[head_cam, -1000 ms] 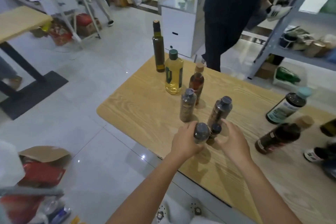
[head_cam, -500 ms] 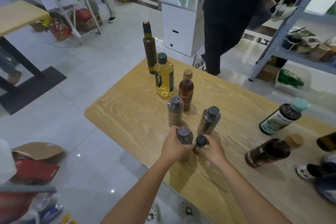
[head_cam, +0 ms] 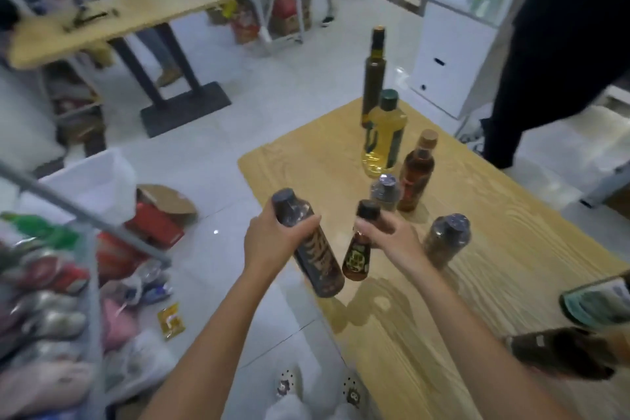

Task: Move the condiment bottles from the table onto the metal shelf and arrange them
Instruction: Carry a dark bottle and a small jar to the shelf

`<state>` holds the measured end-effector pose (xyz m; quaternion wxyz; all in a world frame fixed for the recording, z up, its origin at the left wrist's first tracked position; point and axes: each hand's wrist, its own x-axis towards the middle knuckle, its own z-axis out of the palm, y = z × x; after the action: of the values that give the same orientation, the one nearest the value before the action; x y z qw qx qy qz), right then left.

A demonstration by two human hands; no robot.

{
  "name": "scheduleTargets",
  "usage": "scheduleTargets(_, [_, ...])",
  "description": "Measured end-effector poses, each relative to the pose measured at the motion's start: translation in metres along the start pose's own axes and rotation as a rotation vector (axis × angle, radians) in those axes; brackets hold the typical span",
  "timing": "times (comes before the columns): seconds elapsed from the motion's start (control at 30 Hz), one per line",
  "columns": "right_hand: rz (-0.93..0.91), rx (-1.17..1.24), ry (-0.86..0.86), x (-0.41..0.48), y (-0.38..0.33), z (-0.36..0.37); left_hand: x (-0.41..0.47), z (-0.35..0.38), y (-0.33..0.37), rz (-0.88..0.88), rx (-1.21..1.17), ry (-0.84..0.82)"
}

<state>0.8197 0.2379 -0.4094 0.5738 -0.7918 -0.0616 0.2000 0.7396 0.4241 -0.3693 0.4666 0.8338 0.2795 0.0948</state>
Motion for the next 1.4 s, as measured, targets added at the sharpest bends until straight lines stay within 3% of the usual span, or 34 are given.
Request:
scheduleTargets(0.3, [-0.421,0.041,-0.459,-0.042,-0.139,0.112,-0.082,-0.183,0.02,0.043,0.02,0.483])
scheduleTargets(0.5, [-0.761,0.042,-0.794,-0.148,-0.228,0.209,-0.22,-0.297,0.038,0.087,0.114,0.867])
scheduleTargets(0.63, [-0.905,0.108,-1.046,-0.236,-0.271,0.262,-0.316,-0.341,0.052,0.027,0.225,1.114])
scheduleTargets(0.9, [-1.177,0.27,-1.535,-0.404,-0.311,0.313,-0.479,-0.359,0.09,-0.169,0.489,1.58])
scheduleTargets(1.13, [-1.25,0.398,-1.91,-0.532,-0.312,0.3,-0.589,-0.333,0.133,-0.426,0.747,1.851])
scheduleTargets(1.4, [-1.243,0.459,-1.976,-0.648,-0.293,0.283,-0.688,-0.309,0.148,-0.607,0.981,2.104])
